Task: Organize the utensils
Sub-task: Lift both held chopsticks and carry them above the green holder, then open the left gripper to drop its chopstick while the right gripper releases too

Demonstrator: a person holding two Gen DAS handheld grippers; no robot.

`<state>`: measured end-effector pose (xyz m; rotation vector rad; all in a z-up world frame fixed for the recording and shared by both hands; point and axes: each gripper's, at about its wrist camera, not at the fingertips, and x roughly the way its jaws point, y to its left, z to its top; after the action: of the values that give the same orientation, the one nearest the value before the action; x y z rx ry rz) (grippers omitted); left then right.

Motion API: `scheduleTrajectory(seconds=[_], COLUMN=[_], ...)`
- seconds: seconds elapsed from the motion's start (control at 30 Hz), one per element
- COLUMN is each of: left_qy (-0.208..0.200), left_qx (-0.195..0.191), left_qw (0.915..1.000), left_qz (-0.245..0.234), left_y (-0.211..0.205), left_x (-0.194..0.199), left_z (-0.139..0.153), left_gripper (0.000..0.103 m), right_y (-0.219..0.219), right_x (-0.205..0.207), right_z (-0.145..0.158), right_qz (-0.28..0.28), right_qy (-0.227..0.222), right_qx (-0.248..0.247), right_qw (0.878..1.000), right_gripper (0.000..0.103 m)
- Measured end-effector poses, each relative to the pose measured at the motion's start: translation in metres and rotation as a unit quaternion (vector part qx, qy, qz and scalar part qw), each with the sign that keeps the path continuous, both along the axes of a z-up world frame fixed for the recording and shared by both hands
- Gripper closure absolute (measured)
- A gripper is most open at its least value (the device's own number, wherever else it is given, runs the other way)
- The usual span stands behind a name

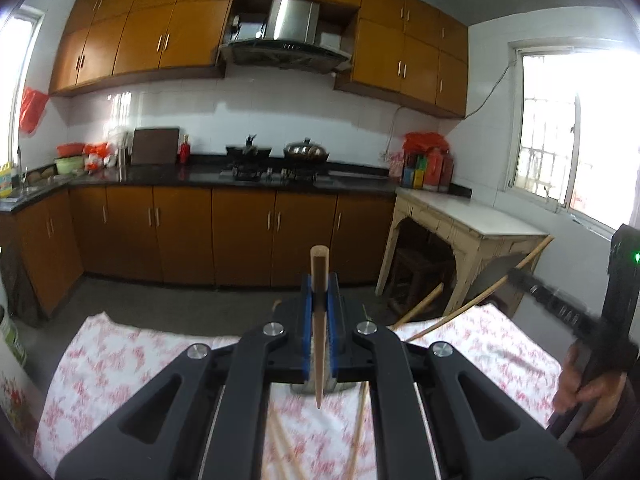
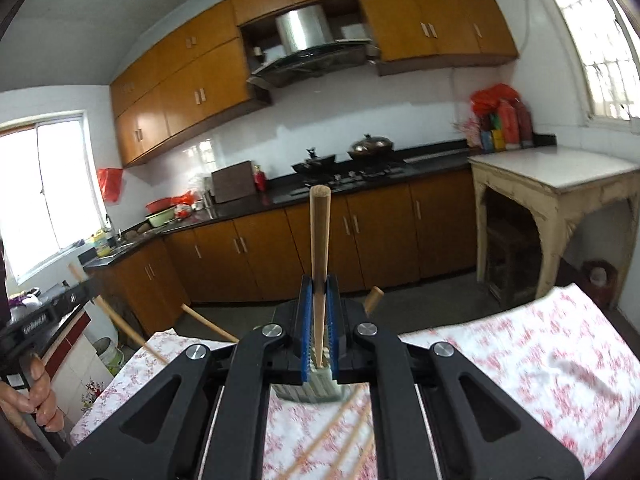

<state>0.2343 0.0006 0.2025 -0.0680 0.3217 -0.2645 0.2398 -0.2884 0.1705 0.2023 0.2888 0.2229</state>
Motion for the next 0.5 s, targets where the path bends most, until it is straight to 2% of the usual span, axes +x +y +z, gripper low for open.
scheduleTrajectory(seconds=[0.13, 0.23, 0.37, 0.5], left_qy=[-0.02, -0.035, -0.023, 0.006], left_qx=[-0.007, 0.002, 0.005, -0.003], left_qw=[0.9997, 0.9991, 0.9988, 0.9987], left_qz=[0.006, 0.025, 0.044, 0.051], left_y=[-0.016, -0.027, -0.034, -0.031], left_x=[0.021, 0.042, 0.074, 0.102], left_z=[0.018, 0.022, 0.014, -0.001], left_gripper=[0.095, 0.095, 0.095, 0.095], right_y=[0.018, 0.025, 0.027, 0.027], right_x=[0.02, 0.041, 0.071, 0.087], right_z=[0.003, -0.003, -0.019, -0.034], right_qz=[0.006, 0.008, 0.008, 0.017], right_qy=[-0.009, 0.006, 0.042, 0.073], right_qx=[-0.015, -0.013, -0.008, 0.008], right_qw=[1.0, 1.0, 0.999, 0.997], right_gripper=[0.096, 0.096, 0.096, 0.096])
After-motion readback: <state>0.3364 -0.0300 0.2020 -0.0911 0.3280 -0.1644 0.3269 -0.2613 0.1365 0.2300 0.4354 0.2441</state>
